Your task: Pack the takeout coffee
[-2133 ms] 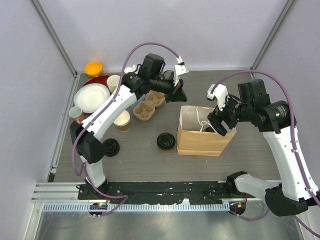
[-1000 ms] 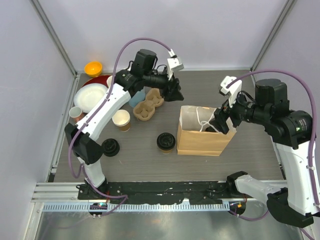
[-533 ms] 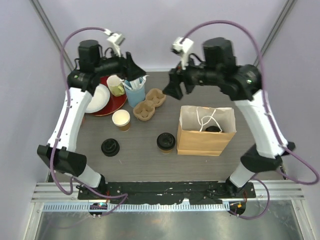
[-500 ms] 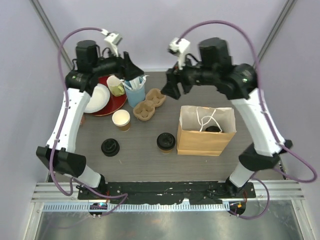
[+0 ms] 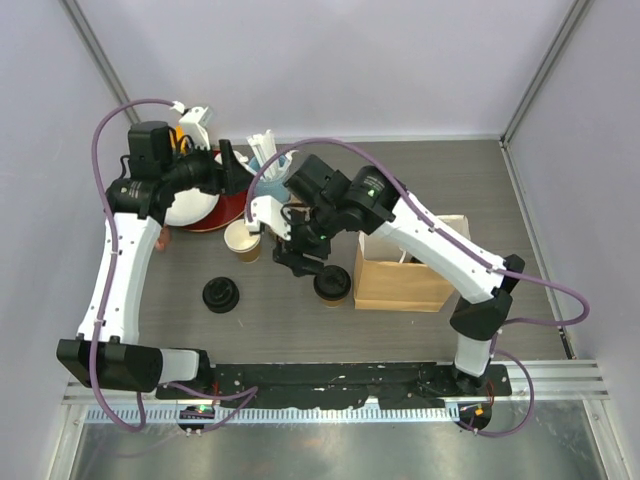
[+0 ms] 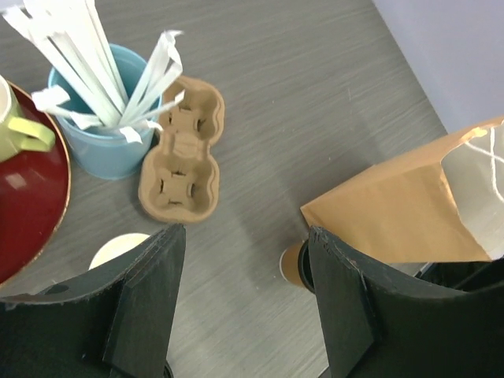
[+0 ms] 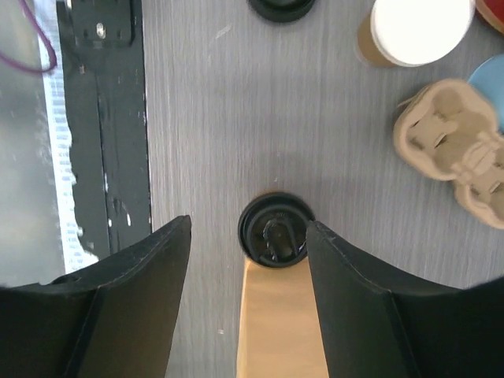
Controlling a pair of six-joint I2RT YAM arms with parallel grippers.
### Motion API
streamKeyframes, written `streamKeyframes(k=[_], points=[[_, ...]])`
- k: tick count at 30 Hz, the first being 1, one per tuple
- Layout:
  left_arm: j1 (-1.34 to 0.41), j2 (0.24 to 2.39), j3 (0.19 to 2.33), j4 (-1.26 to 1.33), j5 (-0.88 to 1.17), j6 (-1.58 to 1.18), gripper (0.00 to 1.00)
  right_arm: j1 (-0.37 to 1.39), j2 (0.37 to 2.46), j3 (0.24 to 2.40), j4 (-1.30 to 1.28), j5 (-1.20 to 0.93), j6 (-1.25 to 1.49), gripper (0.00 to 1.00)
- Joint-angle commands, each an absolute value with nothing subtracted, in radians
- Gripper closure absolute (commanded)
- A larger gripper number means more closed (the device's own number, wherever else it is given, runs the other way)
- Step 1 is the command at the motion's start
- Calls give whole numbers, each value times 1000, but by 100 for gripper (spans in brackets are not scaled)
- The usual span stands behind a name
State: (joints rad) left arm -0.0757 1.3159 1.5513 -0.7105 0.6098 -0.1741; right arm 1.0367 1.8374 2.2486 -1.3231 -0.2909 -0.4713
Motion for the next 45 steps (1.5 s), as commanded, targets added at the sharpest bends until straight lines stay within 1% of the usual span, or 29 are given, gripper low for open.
streamKeyframes(k=[1, 2, 4, 5, 6, 8, 9, 13, 21, 23, 24, 28, 35, 40, 45], points=[[-72, 1276, 1517, -723, 611, -143, 32, 1089, 1781, 2097, -1413, -298, -626, 38], [-72, 1273, 1514, -719, 607, -147, 32, 1100, 1770, 2059, -1393, -282, -624, 43], [-72, 1270, 1511, -718, 604, -146, 33, 1114, 1760, 1950, -1368, -230, -627, 43], [-72, 1272, 1509, -718, 604, -144, 33, 1114, 1755, 1919, -1333, -212, -623, 33], [-72, 1269, 1506, -719, 604, -143, 33, 1114, 1747, 1867, -1309, -189, -602, 28], [-72, 1267, 1503, -718, 606, -140, 33, 1112, 1753, 1839, -1257, -141, -592, 20], [-72, 1267, 1502, -718, 607, -135, 33, 1112, 1762, 1842, -1249, -130, -594, 18], [-71, 1269, 1503, -718, 604, -129, 32, 1111, 1856, 1884, -1244, -91, -569, 17], [-72, 1266, 1499, -718, 618, -110, 33, 1068, 1902, 1882, -1229, -86, -548, 14], [-72, 1266, 1497, -718, 620, -110, 32, 1060, 1920, 1885, -1216, -72, -543, 9], [-72, 1266, 1496, -719, 621, -110, 32, 1051, 1927, 1900, -1215, -68, -542, 9], [-71, 1264, 1494, -715, 637, -109, 33, 1035, 1951, 1927, -1212, -72, -534, 8], [-72, 1267, 1485, -712, 652, -107, 33, 980, 1965, 1890, -1223, -110, -503, 7], [-72, 1267, 1480, -713, 658, -110, 33, 974, 1953, 1879, -1230, -163, -489, 8], [-72, 1267, 1477, -710, 663, -115, 33, 974, 1954, 1832, -1232, -112, -476, 7]])
